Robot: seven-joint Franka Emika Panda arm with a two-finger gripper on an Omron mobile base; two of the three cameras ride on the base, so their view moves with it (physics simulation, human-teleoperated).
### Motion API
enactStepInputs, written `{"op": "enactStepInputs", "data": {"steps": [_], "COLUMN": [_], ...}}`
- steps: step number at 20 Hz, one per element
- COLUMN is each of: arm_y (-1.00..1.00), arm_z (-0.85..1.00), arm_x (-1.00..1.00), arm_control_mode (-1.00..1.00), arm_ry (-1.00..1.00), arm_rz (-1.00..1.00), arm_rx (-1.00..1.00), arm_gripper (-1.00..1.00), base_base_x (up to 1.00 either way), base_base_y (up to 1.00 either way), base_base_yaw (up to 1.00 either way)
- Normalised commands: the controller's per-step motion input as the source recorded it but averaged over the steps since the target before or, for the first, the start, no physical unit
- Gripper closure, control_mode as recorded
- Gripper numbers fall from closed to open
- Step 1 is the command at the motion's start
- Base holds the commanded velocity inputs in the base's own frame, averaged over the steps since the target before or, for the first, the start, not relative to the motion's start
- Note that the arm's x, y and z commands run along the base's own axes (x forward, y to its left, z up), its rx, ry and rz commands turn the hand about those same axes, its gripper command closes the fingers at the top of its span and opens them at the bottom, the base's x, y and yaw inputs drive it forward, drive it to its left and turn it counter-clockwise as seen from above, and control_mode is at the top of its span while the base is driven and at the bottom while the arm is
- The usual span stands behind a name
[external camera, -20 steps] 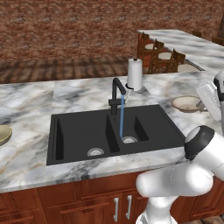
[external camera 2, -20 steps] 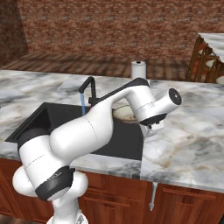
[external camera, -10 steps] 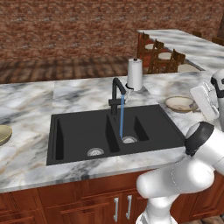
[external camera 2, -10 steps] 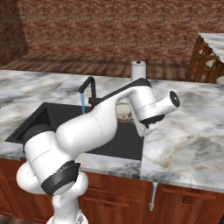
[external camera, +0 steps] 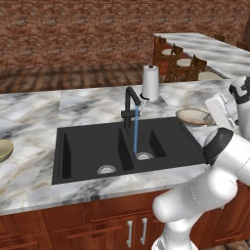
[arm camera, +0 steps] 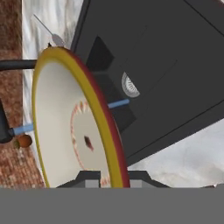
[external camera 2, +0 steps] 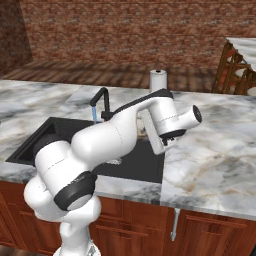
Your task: Rinse each bowl for a few seconds and place them down in the sink or on the counter.
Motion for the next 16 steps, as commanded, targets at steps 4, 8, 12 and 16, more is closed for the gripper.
{"op": "enactStepInputs", "data": {"steps": [4, 8, 12, 16], "arm_y": [0.24, 0.30, 0.32, 0.34], "arm_z": [-0.14, -0.12, -0.09, -0.07], "arm_x": [0.19, 0.23, 0.23, 0.22], "arm_control_mode": [-1.00, -1.00, -1.00, -1.00], "arm_ry": [0.00, 0.00, 0.00, 0.00], "arm_rz": [0.12, 0.11, 0.10, 0.10], "arm_rx": [0.05, 0.04, 0.03, 0.01], "arm_gripper": [1.00, 1.00, 1.00, 1.00], "base_base_x": [0.00, 0.00, 0.00, 0.00], "base_base_y": [0.00, 0.00, 0.00, 0.00], "base_base_yaw": [0.00, 0.00, 0.00, 0.00]}}
